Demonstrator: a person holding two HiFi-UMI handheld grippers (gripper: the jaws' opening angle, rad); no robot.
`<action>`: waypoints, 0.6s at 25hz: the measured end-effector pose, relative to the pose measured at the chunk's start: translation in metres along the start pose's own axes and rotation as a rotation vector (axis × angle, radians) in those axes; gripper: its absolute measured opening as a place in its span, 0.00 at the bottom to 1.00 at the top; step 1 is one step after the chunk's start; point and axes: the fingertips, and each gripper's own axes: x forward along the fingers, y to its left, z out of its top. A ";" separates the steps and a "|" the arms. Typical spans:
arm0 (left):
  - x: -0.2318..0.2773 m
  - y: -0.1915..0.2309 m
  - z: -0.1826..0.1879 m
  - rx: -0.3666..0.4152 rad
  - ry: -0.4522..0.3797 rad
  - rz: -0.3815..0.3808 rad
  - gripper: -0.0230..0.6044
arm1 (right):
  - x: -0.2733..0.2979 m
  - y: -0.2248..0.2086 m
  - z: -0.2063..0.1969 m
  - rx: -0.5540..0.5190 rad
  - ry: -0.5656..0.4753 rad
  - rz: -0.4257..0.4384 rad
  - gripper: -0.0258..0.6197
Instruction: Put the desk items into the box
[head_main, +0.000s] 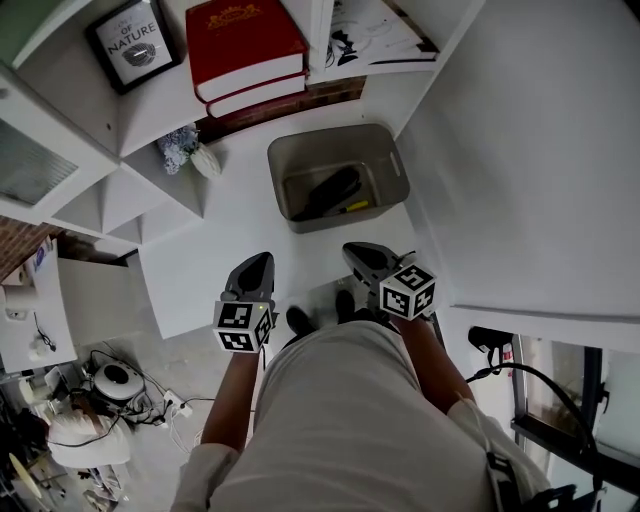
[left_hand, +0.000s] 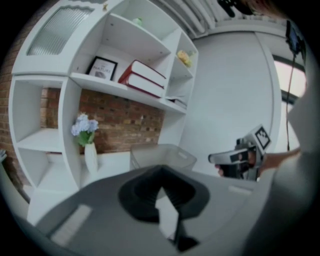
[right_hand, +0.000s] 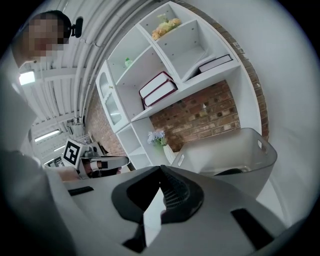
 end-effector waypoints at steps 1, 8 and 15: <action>-0.001 -0.002 0.000 -0.013 -0.003 0.007 0.04 | -0.002 -0.001 0.000 0.002 0.003 0.004 0.04; 0.008 -0.012 -0.008 -0.061 0.000 0.027 0.04 | -0.006 -0.007 -0.004 -0.009 0.029 0.035 0.04; 0.007 -0.016 -0.008 -0.059 -0.009 0.045 0.04 | -0.008 -0.005 0.004 -0.030 0.003 0.067 0.04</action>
